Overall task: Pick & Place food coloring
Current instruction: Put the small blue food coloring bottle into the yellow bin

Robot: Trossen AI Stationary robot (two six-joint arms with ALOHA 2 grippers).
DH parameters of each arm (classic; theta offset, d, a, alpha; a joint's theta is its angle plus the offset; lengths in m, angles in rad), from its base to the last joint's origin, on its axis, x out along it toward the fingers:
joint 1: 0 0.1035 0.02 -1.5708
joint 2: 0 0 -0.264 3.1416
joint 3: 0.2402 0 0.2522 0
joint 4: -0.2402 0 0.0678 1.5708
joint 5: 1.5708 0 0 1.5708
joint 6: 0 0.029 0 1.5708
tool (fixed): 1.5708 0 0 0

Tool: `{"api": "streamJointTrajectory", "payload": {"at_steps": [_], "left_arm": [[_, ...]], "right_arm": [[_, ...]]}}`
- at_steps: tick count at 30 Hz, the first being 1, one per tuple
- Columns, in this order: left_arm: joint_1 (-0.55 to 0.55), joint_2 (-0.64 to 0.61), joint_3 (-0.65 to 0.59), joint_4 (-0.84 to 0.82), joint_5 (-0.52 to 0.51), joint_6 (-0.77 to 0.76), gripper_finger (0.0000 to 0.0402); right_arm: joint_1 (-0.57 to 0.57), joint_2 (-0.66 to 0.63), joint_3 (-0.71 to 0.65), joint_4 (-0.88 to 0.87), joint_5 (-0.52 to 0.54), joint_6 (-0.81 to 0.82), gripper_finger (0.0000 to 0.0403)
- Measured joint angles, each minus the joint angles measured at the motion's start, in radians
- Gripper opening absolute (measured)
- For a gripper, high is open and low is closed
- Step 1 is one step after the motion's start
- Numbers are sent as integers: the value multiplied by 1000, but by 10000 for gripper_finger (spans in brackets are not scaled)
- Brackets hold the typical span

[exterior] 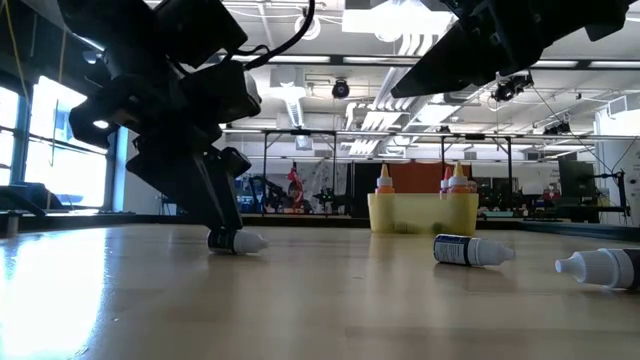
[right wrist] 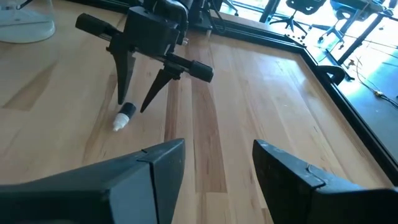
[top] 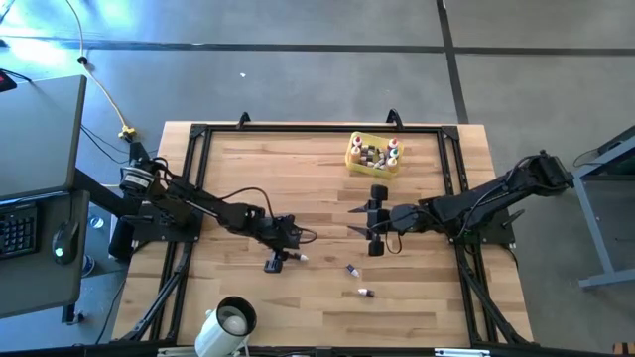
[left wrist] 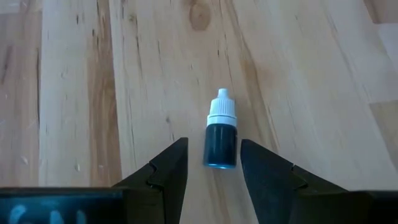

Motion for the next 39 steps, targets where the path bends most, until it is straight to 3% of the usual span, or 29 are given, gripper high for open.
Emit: {"api": "streamJointTrajectory", "payload": {"at_steps": [13,17,23,34,39], "left_arm": [[1,0,0,0,3,-4,147],[2,0,0,15,30,-8,146],[2,74,1,110,58,1,146],[2,129,3,182,76,73,146],[2,129,3,175,60,114,120]], "right_arm": [[0,0,0,-21,-11,1,183],[0,0,0,-72,-12,71,183],[-1,0,0,-182,-55,199,183],[-1,0,-1,-196,-76,203,183],[-1,0,-1,-211,-149,205,183]]}}
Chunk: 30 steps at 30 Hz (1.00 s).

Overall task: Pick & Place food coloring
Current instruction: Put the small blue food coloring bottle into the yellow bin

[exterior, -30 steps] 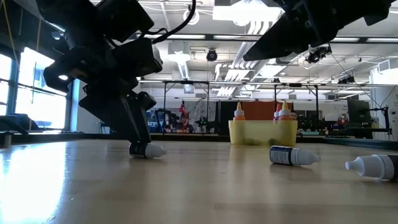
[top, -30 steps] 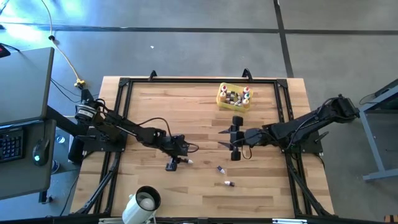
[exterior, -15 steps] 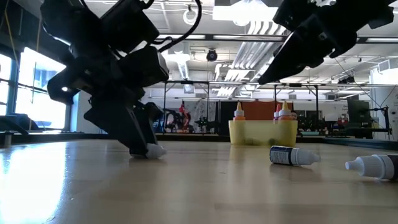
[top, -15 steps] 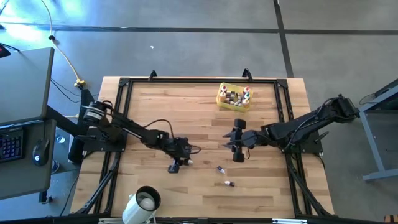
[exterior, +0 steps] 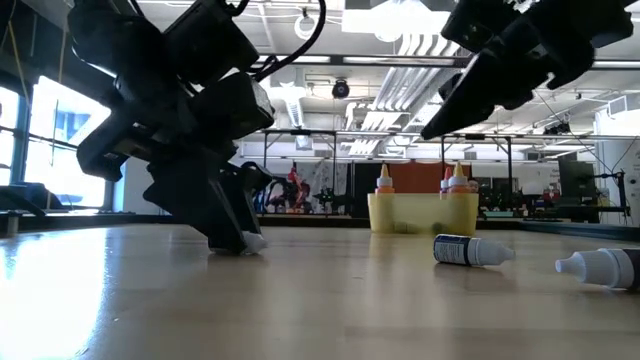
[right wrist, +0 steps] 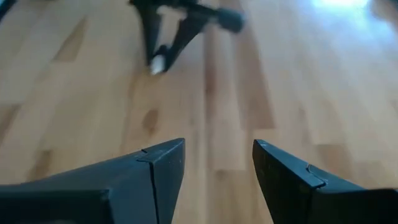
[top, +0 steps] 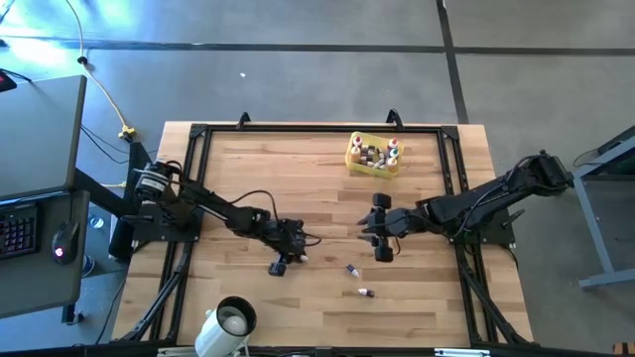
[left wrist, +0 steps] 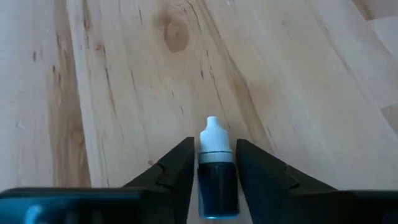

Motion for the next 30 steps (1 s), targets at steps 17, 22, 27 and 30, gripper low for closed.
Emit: {"api": "streamJointTrajectory", "payload": {"at_steps": [17,22,27,30], "left_arm": [[93,6,230,-9,-370,402,94],[229,18,382,-12,-312,443,96],[352,71,534,-32,-146,441,96],[399,141,627,-42,-103,438,97]], "right_arm": [[1,0,0,-603,-376,478,183],[0,0,0,-779,-361,619,183],[-1,-29,2,-943,-272,664,183],[-3,-100,7,-1091,-125,697,183]]}}
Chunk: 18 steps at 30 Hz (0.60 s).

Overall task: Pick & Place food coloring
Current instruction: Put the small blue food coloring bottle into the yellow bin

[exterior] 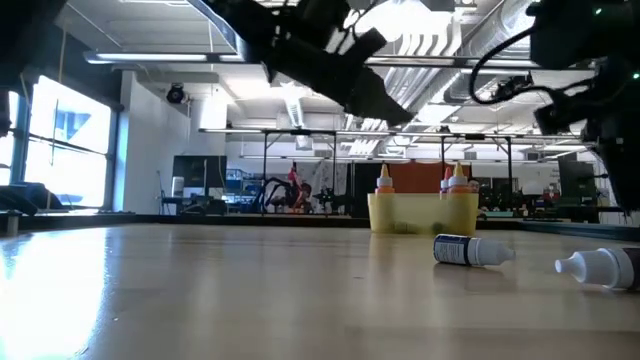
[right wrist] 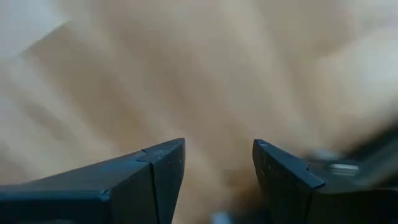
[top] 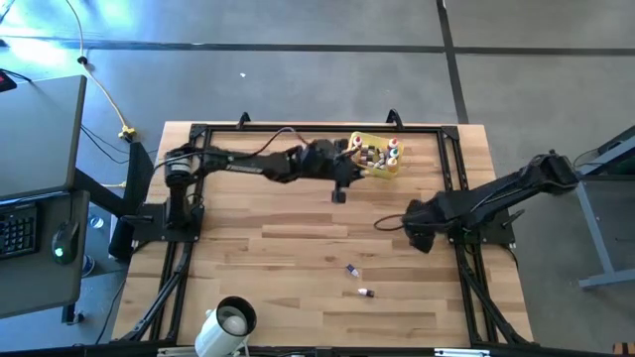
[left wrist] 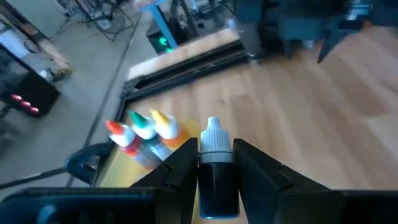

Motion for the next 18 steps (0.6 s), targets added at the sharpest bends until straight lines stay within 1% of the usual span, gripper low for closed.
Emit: {"api": "streamJointTrajectory", "payload": {"at_steps": [3,5,7,10,13,15,18], "left_arm": [[31,66,77,-23,20,-2,97],[35,141,144,-9,17,12,97],[50,191,194,-33,2,19,97],[53,277,299,-11,-46,25,97],[67,331,380,-66,-125,24,97],[72,371,426,-58,-168,24,97],[80,391,452,-81,-195,15,97]], "right_arm": [[5,-107,0,-62,120,29,183],[10,-188,0,-43,163,11,183],[13,-264,0,-37,207,-16,184],[10,-368,0,-33,265,-25,184],[10,-447,0,-23,271,5,184],[10,-488,0,-7,260,27,184],[10,-525,0,32,263,18,183]]}}
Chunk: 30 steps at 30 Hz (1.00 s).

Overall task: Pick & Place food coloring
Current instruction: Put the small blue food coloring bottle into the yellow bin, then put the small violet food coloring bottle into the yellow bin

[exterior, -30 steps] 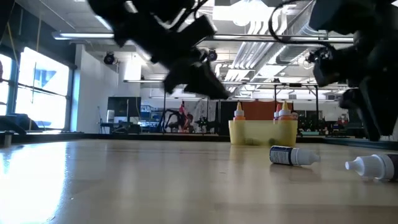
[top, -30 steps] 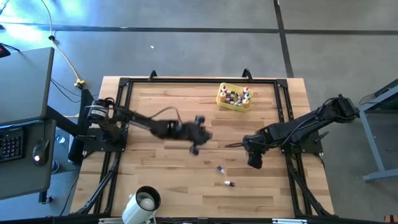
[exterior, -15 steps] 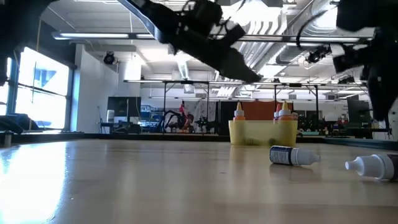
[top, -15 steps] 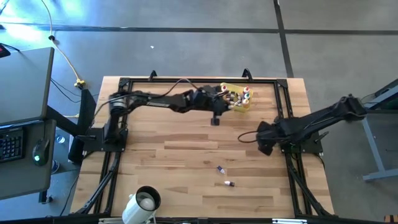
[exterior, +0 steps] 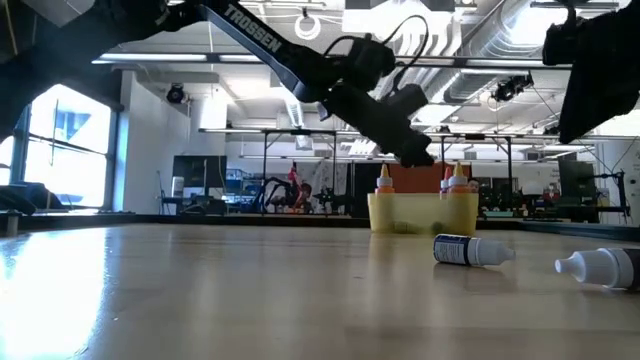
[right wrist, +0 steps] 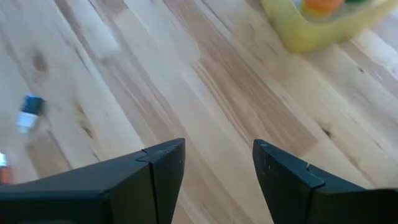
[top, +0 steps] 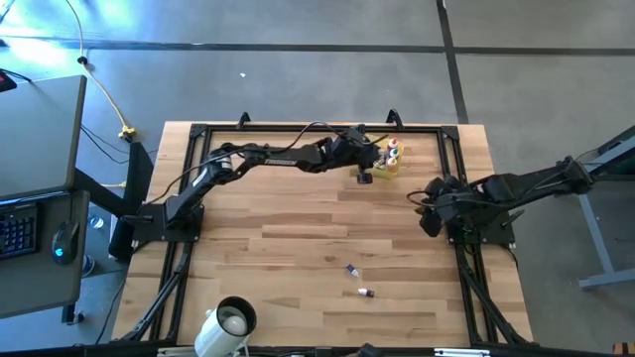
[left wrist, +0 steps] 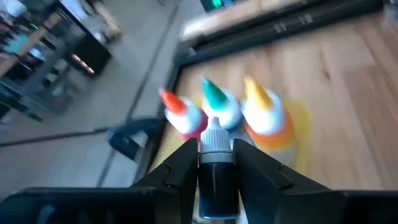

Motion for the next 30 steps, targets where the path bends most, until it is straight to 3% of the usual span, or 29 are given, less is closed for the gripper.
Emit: {"api": "streamJointTrajectory", "payload": {"at_steps": [8,18,24,27,30], "left_arm": [[-2,12,6,11,-24,4,103],[-10,12,5,-26,-63,-18,190],[-83,-88,4,-155,-243,26,202],[-135,-149,5,-261,-399,137,202],[-183,-208,6,-341,-580,138,202]], "right_arm": [[0,-14,0,105,0,-68,184],[0,-14,0,191,-1,-75,186],[0,-14,-1,206,8,-171,186],[0,-14,-1,213,50,-247,186],[0,-14,-1,240,118,-299,186]]}}
